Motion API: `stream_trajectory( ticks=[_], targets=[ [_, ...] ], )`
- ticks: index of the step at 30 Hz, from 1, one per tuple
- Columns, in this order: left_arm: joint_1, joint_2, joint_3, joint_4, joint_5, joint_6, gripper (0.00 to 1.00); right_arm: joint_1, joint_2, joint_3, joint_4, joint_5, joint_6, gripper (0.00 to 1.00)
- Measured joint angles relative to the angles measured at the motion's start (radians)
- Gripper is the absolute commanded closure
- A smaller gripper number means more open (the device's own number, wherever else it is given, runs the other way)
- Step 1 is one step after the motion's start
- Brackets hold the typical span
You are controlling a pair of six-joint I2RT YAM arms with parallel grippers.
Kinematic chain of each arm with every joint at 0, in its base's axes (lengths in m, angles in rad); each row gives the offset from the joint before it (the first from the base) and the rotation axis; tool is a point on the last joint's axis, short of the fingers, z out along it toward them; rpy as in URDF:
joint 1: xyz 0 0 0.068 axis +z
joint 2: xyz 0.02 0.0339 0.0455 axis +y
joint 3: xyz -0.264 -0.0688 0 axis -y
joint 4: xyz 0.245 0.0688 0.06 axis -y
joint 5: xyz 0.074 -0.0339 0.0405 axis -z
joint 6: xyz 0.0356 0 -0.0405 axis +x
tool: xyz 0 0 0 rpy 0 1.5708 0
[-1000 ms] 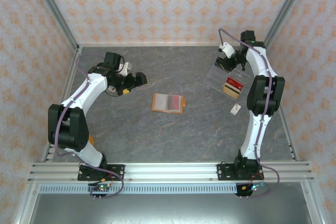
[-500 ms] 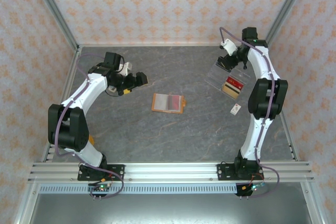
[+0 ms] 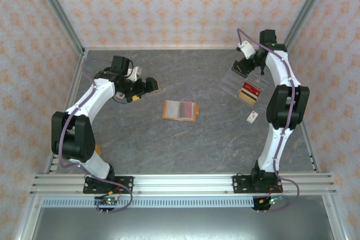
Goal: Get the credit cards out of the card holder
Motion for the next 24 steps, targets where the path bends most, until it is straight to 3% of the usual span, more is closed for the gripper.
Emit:
stream_trajectory(
  ticks=[10,18,24],
  targets=[
    [-0.001,-0.04,-0.046,0.023,-0.029,-0.046,0.0,0.094,-0.36,-0.343,0.245,0.064,0.411,0.71],
    [-0.074,-0.06,-0.067,0.026,-0.08,-0.075,0.0,0.35,-0.595,-0.565,0.327,0.167,0.806,0.61],
    [-0.169,-0.058,-0.081,0.053,-0.108,-0.102,0.08,0.498,-0.595,-0.594,0.319,0.22,1.087,0.61]
  ],
)
